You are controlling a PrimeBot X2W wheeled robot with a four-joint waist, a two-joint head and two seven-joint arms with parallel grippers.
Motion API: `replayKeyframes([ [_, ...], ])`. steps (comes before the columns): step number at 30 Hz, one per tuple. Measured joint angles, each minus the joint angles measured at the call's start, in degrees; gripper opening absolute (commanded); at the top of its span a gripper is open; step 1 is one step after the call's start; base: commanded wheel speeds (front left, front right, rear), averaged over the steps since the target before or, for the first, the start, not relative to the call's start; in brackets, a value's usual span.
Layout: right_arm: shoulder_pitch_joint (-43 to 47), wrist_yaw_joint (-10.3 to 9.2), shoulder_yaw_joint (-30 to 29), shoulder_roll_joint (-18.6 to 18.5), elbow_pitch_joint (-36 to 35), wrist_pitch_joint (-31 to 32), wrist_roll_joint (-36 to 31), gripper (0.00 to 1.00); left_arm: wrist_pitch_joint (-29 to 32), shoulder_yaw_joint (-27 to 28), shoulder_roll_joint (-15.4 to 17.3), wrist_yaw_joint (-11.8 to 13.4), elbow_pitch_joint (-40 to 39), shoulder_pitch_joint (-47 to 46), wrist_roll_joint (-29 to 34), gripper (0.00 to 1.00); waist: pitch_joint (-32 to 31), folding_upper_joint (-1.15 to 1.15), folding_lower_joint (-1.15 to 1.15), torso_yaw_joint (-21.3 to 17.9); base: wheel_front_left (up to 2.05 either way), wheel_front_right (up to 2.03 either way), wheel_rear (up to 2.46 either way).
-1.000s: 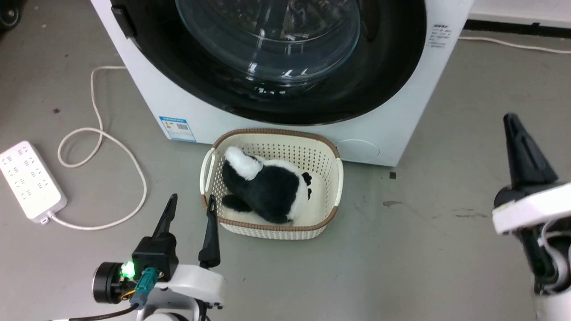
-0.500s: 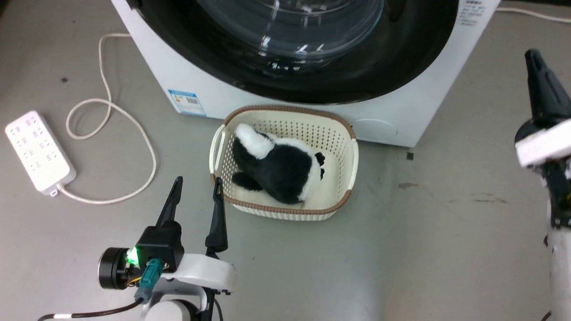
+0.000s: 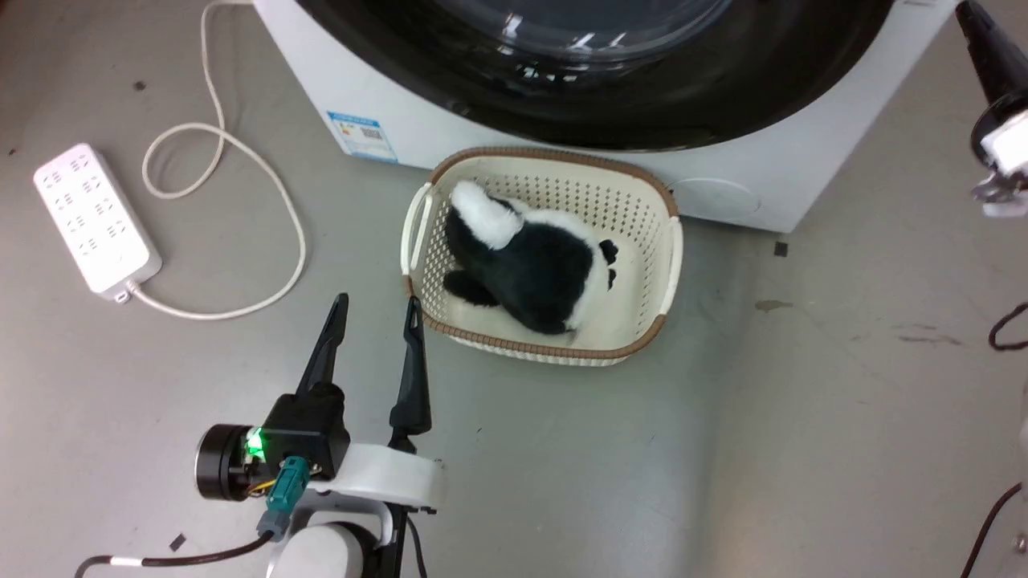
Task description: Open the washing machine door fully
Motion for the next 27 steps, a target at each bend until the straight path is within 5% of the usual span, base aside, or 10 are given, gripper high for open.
replayKeyframes([
  [27, -30.1, -0.03, -10.4, -5.8, 29.2, 18.7, 8.4, 0.0, -3.2, -5.1, 0.0, 3.4, -0.2, -4.0, -2.4, 1.0, 7.5, 0.0, 0.0, 5.5, 0.0, 0.0, 0.0],
])
